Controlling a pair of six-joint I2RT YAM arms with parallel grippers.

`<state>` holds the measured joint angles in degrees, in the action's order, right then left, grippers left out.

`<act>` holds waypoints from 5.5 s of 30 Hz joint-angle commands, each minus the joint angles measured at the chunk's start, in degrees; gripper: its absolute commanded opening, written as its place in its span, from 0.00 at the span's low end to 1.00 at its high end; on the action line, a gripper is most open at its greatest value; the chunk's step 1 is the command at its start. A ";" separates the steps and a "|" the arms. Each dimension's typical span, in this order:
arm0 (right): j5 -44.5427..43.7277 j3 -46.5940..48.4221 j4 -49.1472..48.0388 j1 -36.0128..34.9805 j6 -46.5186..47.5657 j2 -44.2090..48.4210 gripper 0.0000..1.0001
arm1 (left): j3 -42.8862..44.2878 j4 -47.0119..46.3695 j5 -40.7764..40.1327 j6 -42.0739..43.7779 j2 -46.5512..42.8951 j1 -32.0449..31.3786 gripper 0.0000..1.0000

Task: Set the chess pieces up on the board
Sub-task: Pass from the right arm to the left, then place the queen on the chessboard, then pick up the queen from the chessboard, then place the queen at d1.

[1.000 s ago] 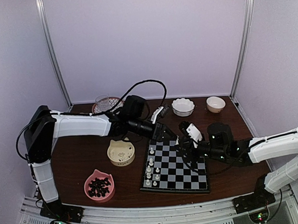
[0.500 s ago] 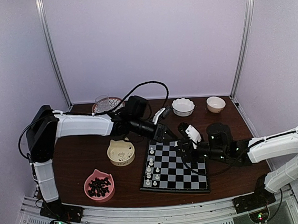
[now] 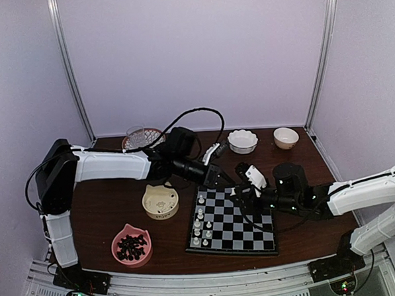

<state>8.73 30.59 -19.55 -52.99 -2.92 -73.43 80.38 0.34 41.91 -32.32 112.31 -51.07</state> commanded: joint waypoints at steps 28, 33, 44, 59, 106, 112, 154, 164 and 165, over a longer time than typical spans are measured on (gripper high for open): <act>-22.80 -7.31 -3.17 0.08 -4.38 12.55 0.64 | -11.26 -6.03 -35.82 26.32 -2.68 -8.23 0.00; -22.67 -7.22 -3.21 0.08 -4.38 12.35 0.64 | -9.91 -5.43 -35.38 26.43 -1.22 -8.61 0.03; -22.80 -7.30 -3.30 0.08 -4.36 12.47 0.64 | -6.46 -5.49 -34.77 25.39 2.95 -9.14 0.11; -22.63 -7.26 -3.19 0.08 -4.29 12.61 0.65 | -5.09 -0.93 -36.42 24.67 2.01 -9.14 0.44; -26.05 -8.98 -3.55 0.21 -4.84 15.95 0.66 | 19.71 33.32 -37.05 21.82 12.76 -9.07 0.18; -26.06 -9.05 -3.51 0.18 -4.87 15.87 0.66 | 19.62 33.67 -37.68 21.86 12.23 -9.14 0.12; -24.90 -8.44 -3.45 0.29 -4.73 14.89 0.67 | 4.35 30.17 -48.16 22.97 0.69 -7.38 0.07; -24.77 -8.44 -3.40 0.34 -4.73 14.92 0.66 | 4.14 30.25 -47.35 23.13 1.49 -7.39 0.07; -24.74 -8.48 -3.43 0.34 -4.73 14.94 0.67 | 4.03 30.25 -47.22 23.02 1.55 -7.43 0.07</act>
<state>-16.51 22.11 -22.15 -52.95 -7.31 -58.50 84.82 32.60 -6.24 -9.93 113.10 -58.87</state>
